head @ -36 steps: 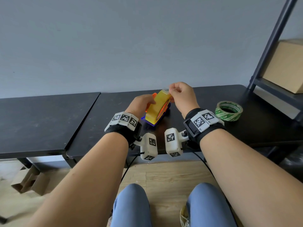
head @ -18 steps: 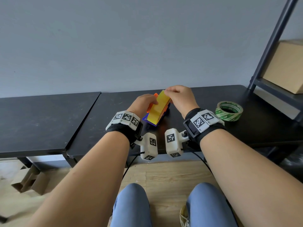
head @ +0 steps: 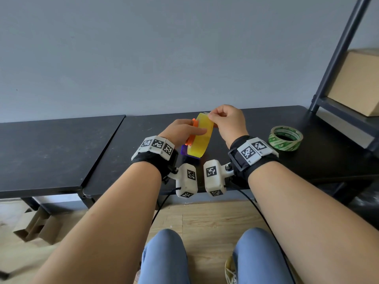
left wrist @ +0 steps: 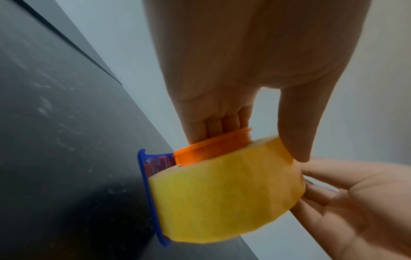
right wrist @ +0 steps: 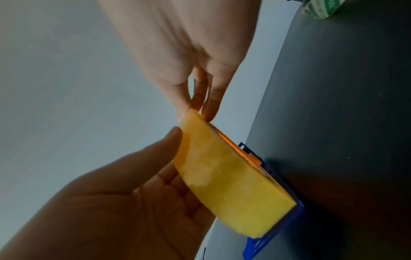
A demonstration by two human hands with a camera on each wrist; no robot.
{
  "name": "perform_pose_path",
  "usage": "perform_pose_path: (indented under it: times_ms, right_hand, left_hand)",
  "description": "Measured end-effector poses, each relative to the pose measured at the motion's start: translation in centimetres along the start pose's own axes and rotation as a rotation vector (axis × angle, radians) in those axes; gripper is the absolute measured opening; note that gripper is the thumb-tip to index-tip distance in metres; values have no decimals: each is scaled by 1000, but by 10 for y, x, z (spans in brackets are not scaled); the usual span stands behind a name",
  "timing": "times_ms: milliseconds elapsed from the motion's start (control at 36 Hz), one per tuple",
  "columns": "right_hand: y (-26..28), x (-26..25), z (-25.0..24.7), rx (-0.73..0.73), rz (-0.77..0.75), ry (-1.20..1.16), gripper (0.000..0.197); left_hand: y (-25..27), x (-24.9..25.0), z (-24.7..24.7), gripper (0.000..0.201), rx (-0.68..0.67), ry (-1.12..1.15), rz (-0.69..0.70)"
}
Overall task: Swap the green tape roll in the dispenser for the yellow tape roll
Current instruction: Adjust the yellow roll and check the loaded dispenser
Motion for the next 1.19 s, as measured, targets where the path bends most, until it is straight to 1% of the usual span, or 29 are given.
perform_pose_path:
  times_ms: [83,111,194,417,444,500,555,583,639,750,805,861,944,1000,1083,1139,1194]
  right_hand:
    - [1,5,-1,29,45,-18,7]
    - [1,9,-2,39,72,-33,8]
    - [1,16,-2,55,130,-63,9]
    - [4,25,2,94,205,-153,4]
    - [4,26,1,98,218,-173,7]
    - [6,28,0,97,250,-237,17]
    - [7,29,-1,97,262,-271,20]
    - [7,28,-2,99,264,-273,21]
    - [9,32,-2,113,289,-286,21]
    - [12,39,-2,103,351,-371,11]
    - [11,35,-1,78,335,-378,10]
    - [10,28,-1,47,299,-376,15]
    - [7,16,3,-4,235,-354,19]
    - [7,11,7,-24,206,-317,14]
    - [5,11,10,-29,184,-229,4]
    - [-2,20,13,-28,166,-208,8]
    - [2,13,12,-41,157,-221,6]
  left_hand:
    - [1,0,-1,29,-14,-4,11]
    - [1,-1,-1,25,-19,-11,9]
    - [2,0,-2,30,-22,-23,14]
    - [3,-1,-4,30,-35,0,8]
    - [4,-1,-4,29,-39,3,7]
    - [5,-1,-3,38,-51,-1,9]
    - [4,-3,-2,50,-56,-4,2]
    - [4,-5,-2,50,-59,-5,-1]
    - [3,-7,-2,44,-66,-16,-5]
    - [4,-7,-3,39,-76,-50,-8]
    - [4,-7,-4,35,-84,-59,-11]
    - [2,-6,-3,30,-88,-66,-6]
    - [-4,-4,-4,31,-42,-31,-7]
    - [-4,-3,-2,28,-26,19,-23]
    - [0,-5,0,17,-25,68,-52]
    - [1,-7,-2,29,-23,83,-53]
    - [2,-8,-2,36,-40,104,-50]
Point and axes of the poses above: each hand's wrist, its own y-axis away from the middle knuckle, its own z-axis out of the palm, x = y × z, the point moved 10 cm from there along -y, towards the middle knuckle, and after that the axes turned 9 degrees about y, right-handed, at the moved point
